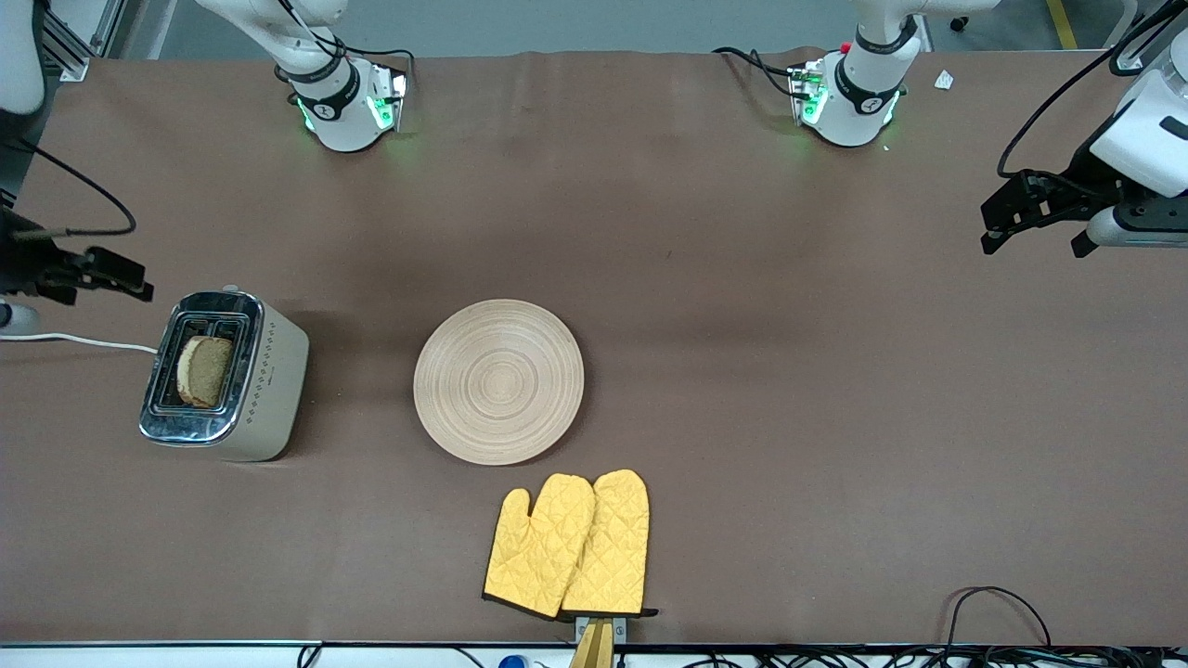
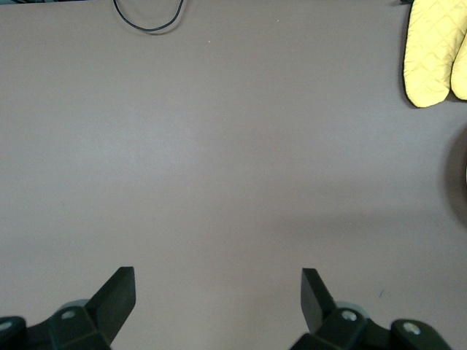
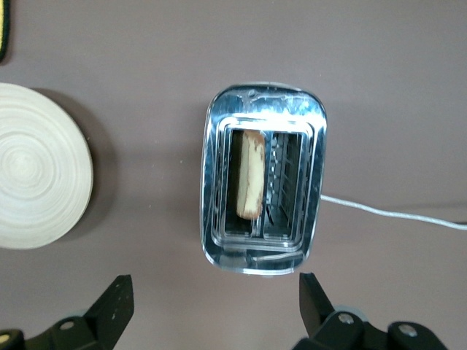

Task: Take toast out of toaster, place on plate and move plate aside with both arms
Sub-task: 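Reach the right gripper down to the toast in the toaster slot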

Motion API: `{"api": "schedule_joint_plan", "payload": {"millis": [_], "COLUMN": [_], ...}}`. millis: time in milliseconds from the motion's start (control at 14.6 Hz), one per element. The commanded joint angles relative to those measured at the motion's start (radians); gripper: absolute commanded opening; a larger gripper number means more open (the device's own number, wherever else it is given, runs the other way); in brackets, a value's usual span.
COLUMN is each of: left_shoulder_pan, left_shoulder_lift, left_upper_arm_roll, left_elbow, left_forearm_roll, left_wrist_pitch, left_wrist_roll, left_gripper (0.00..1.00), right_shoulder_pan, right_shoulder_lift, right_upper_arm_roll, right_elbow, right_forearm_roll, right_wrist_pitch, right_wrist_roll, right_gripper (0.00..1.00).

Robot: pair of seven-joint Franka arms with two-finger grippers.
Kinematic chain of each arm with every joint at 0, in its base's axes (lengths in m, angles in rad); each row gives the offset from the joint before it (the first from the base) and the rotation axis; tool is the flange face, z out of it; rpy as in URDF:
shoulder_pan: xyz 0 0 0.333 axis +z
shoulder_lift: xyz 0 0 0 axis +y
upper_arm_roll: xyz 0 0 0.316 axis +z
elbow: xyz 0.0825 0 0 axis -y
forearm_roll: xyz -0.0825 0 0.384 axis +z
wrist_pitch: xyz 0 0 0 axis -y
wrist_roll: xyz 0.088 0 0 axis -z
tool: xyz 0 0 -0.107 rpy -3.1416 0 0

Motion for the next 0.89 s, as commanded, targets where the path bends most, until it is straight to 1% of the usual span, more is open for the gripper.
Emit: {"api": "schedule_joint_plan", "payload": {"millis": [0,137,412,618,824], "left_shoulder_pan": [0.004,0.004,0.005,0.005,0.005], "left_shoulder_lift": [0.018,0.018,0.018,0.018,0.018], "left_upper_arm_roll": [-0.004,-0.004,-0.004,-0.004,-0.004], "left_elbow": [0.028,0.030,0.030,0.028,0.028], "left_forearm_roll": [0.002,0.000,0.002,-0.003,0.000], "left_wrist_pitch": [-0.013,-0.013,-0.013,-0.014,-0.014], "left_wrist_roll": [0.009,0.009,0.009,0.009,0.009], "left_gripper": [1.00,1.00,1.00,1.00,1.00], "right_shoulder_pan": [-0.006,-0.005,-0.020,-0.022,-0.023], "right_shoulder_lift": [0.062,0.091,0.160,0.171,0.171], "right_upper_arm_roll": [0.009,0.009,0.009,0.009,0.007], "right_elbow": [-0.032,-0.061,-0.089,-0.137,-0.138], "right_forearm_roll": [-0.028,-0.057,-0.059,-0.059,-0.061], "right_wrist_pitch": [0.092,0.154,0.243,0.289,0.290], "right_wrist_roll": [-0.001,0.001,-0.001,-0.001,-0.001], "right_gripper": [1.00,1.00,1.00,1.00,1.00]}}
